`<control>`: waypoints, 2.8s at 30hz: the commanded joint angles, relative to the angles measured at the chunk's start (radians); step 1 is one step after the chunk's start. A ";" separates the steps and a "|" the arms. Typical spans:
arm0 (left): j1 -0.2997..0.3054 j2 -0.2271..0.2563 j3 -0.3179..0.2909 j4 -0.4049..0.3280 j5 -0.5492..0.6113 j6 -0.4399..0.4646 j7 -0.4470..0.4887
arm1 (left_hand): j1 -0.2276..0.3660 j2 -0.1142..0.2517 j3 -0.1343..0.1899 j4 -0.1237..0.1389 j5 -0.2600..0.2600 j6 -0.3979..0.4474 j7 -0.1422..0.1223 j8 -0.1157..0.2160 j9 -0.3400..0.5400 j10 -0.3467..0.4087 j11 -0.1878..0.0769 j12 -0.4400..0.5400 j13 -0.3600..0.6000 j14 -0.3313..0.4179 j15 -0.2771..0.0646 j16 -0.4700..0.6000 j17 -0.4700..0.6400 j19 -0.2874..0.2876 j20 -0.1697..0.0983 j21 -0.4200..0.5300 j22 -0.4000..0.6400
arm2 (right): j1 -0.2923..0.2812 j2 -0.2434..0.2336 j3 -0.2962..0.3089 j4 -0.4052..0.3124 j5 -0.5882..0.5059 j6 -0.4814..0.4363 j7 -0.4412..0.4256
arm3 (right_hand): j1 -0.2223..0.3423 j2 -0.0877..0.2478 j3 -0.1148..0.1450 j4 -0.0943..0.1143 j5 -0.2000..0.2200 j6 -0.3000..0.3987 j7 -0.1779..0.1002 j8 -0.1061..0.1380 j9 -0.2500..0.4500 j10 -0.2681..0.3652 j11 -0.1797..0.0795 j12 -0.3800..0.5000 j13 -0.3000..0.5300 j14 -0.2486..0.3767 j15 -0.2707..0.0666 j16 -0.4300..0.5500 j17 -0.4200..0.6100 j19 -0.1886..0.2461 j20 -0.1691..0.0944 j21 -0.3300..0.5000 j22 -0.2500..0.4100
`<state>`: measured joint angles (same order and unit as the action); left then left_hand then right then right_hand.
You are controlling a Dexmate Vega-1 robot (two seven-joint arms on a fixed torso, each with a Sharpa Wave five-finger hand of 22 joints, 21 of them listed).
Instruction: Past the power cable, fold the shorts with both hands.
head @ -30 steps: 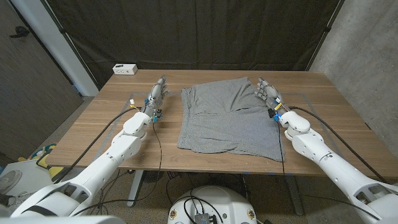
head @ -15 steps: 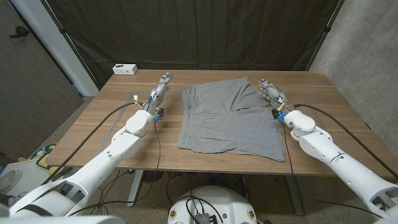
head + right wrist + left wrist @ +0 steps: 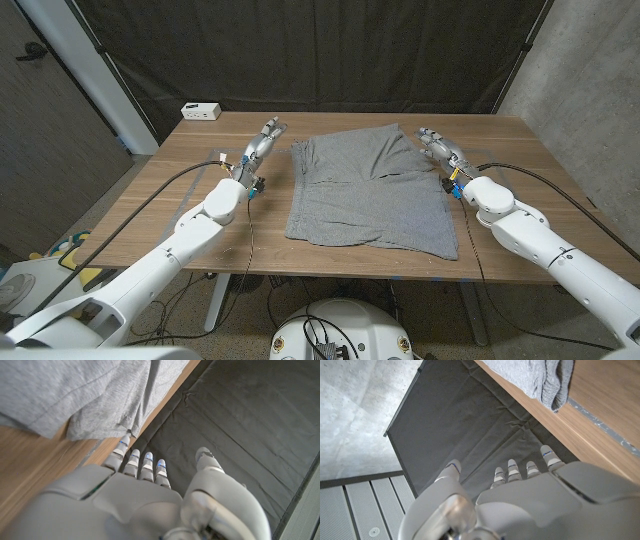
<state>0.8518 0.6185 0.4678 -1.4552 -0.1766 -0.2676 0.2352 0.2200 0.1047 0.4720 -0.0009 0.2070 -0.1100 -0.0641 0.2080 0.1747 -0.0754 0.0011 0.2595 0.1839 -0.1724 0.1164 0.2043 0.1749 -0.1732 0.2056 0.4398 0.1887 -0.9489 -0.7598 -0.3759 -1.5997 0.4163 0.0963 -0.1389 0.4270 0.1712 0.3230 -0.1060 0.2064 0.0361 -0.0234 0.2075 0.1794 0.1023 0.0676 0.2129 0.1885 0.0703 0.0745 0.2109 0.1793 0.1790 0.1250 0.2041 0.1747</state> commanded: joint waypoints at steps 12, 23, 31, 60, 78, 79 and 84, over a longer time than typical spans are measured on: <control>0.085 0.081 0.016 -0.185 0.267 0.094 0.134 | 0.040 -0.012 0.006 -0.039 -0.015 0.044 0.008 0.009 0.002 0.058 -0.006 0.013 0.005 0.007 0.001 -0.002 0.001 -0.100 0.006 -0.007 0.004 | -0.139 -0.155 0.050 -0.280 -0.169 -0.219 -0.150 | 0.053 0.004 0.032 -0.024 -0.012 0.030 -0.004 0.003 0.003 0.037 -0.015 0.010 0.004 0.032 -0.017 0.008 0.003 0.027 -0.012 0.010 0.002; 0.110 0.107 0.033 -0.249 0.390 0.155 0.168 | 0.060 -0.018 0.007 -0.063 -0.021 0.070 0.007 0.006 0.003 0.089 -0.009 0.013 0.005 0.017 -0.003 -0.004 0.001 -0.090 0.007 -0.011 0.005 | -0.193 -0.211 0.077 -0.375 -0.210 -0.314 -0.171 | 0.077 0.009 0.047 -0.032 -0.017 0.040 -0.006 0.002 0.004 0.054 -0.018 0.011 0.004 0.044 -0.024 0.008 0.005 0.039 -0.015 0.012 0.002; 0.120 0.118 0.045 -0.285 0.465 0.190 0.187 | 0.069 -0.026 0.005 -0.077 -0.023 0.082 0.003 0.003 0.003 0.105 -0.011 0.011 0.006 0.027 -0.010 -0.004 0.001 -0.090 0.006 -0.016 0.005 | -0.240 -0.243 0.100 -0.438 -0.252 -0.376 -0.205 | 0.088 0.009 0.053 -0.034 -0.019 0.047 -0.005 0.002 0.004 0.062 -0.021 0.010 0.004 0.053 -0.031 0.011 0.005 0.045 -0.017 0.012 0.002; 0.186 0.179 0.071 -0.422 0.677 0.303 0.204 | 0.125 -0.096 -0.018 -0.148 -0.017 0.175 0.004 0.005 0.004 0.220 -0.051 0.016 0.008 0.117 -0.030 0.010 0.002 -0.007 -0.001 -0.010 0.006 | -0.361 -0.356 0.112 -0.674 -0.470 -0.717 -0.274 | 0.186 -0.154 -0.005 -0.068 0.013 0.168 -0.038 0.013 0.005 0.148 -0.082 0.005 0.006 0.159 -0.124 0.011 0.003 0.129 -0.075 0.018 0.005; 0.218 0.221 0.081 -0.512 0.771 0.364 0.147 | 0.190 -0.177 -0.048 -0.169 0.010 0.290 0.004 0.026 0.005 0.319 -0.071 0.026 0.009 0.185 -0.047 0.016 0.003 0.037 0.004 -0.014 0.004 | -0.473 -0.403 0.157 -0.761 -0.552 -0.820 -0.300 | 0.287 -0.243 -0.041 -0.068 0.096 0.257 -0.068 0.022 0.007 0.202 -0.114 0.009 0.010 0.198 -0.181 0.010 0.011 0.152 -0.116 0.019 0.009; 0.221 0.222 0.082 -0.517 0.779 0.370 0.147 | 0.193 -0.180 -0.050 -0.170 0.012 0.295 0.002 0.028 0.005 0.323 -0.071 0.026 0.009 0.186 -0.047 0.016 0.003 0.038 0.005 -0.014 0.004 | -0.486 -0.403 0.165 -0.763 -0.555 -0.816 -0.307 | 0.295 -0.250 -0.044 -0.068 0.103 0.264 -0.070 0.023 0.007 0.207 -0.118 0.010 0.011 0.203 -0.185 0.011 0.012 0.155 -0.117 0.020 0.009; 0.237 0.230 0.083 -0.544 0.816 0.399 0.145 | 0.215 -0.205 -0.060 -0.171 0.023 0.314 0.000 0.029 0.006 0.342 -0.074 0.026 0.009 0.199 -0.049 0.016 0.004 0.045 0.006 -0.018 0.003 | -0.526 -0.416 0.182 -0.788 -0.573 -0.846 -0.308 | 0.309 -0.262 -0.051 -0.066 0.120 0.280 -0.075 0.025 0.008 0.221 -0.124 0.012 0.012 0.220 -0.199 0.017 0.015 0.163 -0.122 0.022 0.010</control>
<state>1.0634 0.8275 0.5440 -1.9419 0.5687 0.0819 0.3984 0.4286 -0.0887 0.4180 -0.1698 0.2195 0.1902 -0.0608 0.2313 0.1744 0.2552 -0.0722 0.2828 0.1886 0.0191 0.0644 0.2120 0.1744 -0.1352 0.2107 0.4249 0.1906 -1.4046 -1.1477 -0.2164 -2.3320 -0.0999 -0.6758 -0.4361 0.7246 -0.0873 0.2766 -0.1737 0.3174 0.3005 -0.0984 0.2269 0.1841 0.3114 -0.0556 0.2196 0.1981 0.2777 -0.0395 0.2214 0.1888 0.3378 0.0085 0.2206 0.1794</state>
